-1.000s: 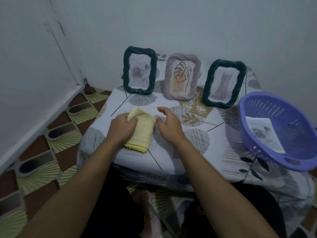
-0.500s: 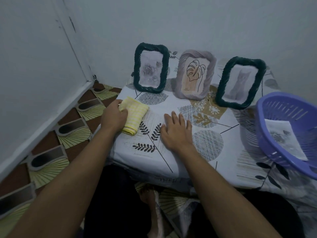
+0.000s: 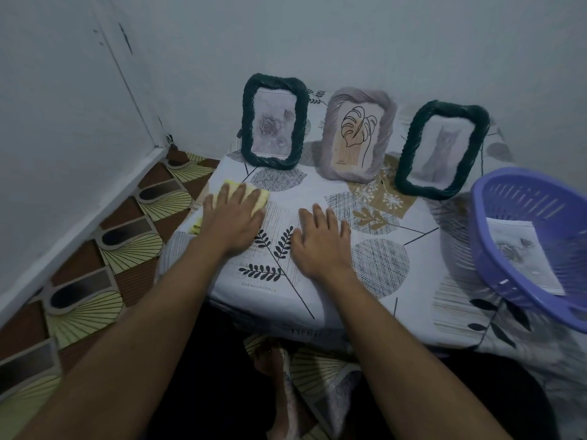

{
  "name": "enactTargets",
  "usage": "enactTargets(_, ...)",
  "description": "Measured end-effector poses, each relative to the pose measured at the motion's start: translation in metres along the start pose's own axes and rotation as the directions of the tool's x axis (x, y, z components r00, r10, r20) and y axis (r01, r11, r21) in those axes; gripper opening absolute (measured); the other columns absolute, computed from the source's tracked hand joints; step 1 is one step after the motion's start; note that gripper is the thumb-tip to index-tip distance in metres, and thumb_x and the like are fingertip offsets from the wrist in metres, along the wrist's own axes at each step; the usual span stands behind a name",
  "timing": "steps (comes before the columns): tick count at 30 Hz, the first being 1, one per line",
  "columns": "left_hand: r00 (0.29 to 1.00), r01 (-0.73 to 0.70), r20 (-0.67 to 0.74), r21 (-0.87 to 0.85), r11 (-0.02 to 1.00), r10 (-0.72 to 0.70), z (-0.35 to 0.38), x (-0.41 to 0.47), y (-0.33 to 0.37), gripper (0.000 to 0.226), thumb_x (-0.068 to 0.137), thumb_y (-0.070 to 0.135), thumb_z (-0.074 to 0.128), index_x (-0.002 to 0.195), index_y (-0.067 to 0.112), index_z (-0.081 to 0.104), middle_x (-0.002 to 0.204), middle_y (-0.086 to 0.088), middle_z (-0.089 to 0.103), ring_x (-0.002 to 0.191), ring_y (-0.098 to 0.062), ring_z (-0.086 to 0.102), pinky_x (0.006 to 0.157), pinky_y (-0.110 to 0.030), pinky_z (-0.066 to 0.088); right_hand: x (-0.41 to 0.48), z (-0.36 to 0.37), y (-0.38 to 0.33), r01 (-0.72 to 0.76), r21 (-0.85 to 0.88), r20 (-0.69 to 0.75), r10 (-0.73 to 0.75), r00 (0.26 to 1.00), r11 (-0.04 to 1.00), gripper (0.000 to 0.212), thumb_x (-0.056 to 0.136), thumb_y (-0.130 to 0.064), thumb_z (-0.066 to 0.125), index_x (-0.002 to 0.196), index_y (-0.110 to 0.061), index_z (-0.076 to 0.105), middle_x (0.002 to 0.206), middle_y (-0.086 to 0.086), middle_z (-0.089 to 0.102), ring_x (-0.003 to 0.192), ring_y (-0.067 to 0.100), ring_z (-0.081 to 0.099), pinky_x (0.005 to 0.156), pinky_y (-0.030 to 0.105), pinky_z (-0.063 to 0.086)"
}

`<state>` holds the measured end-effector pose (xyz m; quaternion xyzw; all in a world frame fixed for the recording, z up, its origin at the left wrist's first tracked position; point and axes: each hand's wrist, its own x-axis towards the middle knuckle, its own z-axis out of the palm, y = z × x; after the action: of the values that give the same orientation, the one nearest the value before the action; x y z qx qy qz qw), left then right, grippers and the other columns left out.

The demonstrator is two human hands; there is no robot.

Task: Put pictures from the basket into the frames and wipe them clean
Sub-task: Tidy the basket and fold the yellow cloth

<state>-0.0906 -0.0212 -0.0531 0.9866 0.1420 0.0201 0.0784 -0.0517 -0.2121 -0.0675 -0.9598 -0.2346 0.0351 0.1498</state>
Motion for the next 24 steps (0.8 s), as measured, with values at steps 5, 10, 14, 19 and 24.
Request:
enactTargets(5, 0.998, 0.058, 0.004, 0.032, 0.998, -0.058, 0.005, 0.007, 0.004, 0.057, 0.104, 0.051, 0.014, 0.158, 0.034, 0.011, 0.167, 0.001, 0.01, 0.153, -0.03, 0.003, 0.12, -0.058, 0.005, -0.001, 0.001, 0.0, -0.005, 0.006, 0.004, 0.005, 1.0, 1.0, 0.06, 0.102, -0.045, 0.02, 0.158, -0.024, 0.017, 0.167, 0.004, 0.007, 0.154, 0.026, 0.0, 0.122, 0.052, -0.004)
enactTargets(10, 0.998, 0.059, 0.016, 0.039, 0.997, -0.06, 0.006, 0.01, 0.006, 0.057, 0.104, 0.049, 0.016, 0.158, 0.033, 0.01, 0.167, 0.0, 0.009, 0.153, -0.031, 0.003, 0.12, -0.057, 0.005, -0.002, 0.003, 0.0, -0.008, 0.0, 0.018, 0.008, 1.0, 1.0, 0.06, 0.102, -0.045, 0.017, 0.159, -0.025, 0.013, 0.168, 0.003, 0.003, 0.154, 0.025, -0.004, 0.122, 0.051, -0.007)
enactTargets(14, 0.997, 0.064, 0.033, 0.036, 0.997, -0.065, 0.004, 0.009, 0.006, 0.058, 0.103, 0.047, 0.018, 0.159, 0.032, 0.008, 0.167, 0.001, 0.007, 0.153, -0.03, 0.001, 0.12, -0.057, 0.003, -0.002, 0.001, -0.001, -0.012, 0.009, 0.034, 0.012, 0.999, 1.0, 0.06, 0.102, -0.045, 0.017, 0.159, -0.026, 0.012, 0.168, 0.002, 0.002, 0.154, 0.025, -0.005, 0.122, 0.051, -0.008)
enactTargets(19, 0.996, 0.094, 0.006, -0.119, 0.988, -0.093, 0.0, 0.008, 0.009, 0.059, 0.102, 0.046, 0.019, 0.158, 0.028, 0.017, 0.167, -0.001, 0.012, 0.153, -0.029, 0.004, 0.12, -0.059, -0.002, 0.001, -0.008, 0.002, -0.003, 0.09, 0.076, -0.004, 0.997, 0.996, 0.058, 0.103, -0.042, 0.025, 0.158, -0.025, 0.016, 0.167, 0.003, 0.005, 0.154, 0.026, -0.004, 0.121, 0.052, -0.008)
enactTargets(24, 0.986, 0.067, -0.131, -0.261, 0.963, -0.104, -0.008, 0.0, 0.021, 0.064, 0.093, 0.044, 0.02, 0.153, 0.022, 0.034, 0.163, -0.002, 0.026, 0.152, -0.026, 0.01, 0.119, -0.059, -0.004, 0.0, -0.022, 0.004, -0.027, 0.303, 0.072, 0.005, 0.997, 0.952, 0.053, 0.104, -0.041, 0.027, 0.155, -0.025, 0.027, 0.164, 0.002, 0.021, 0.153, 0.025, 0.01, 0.122, 0.052, 0.002)
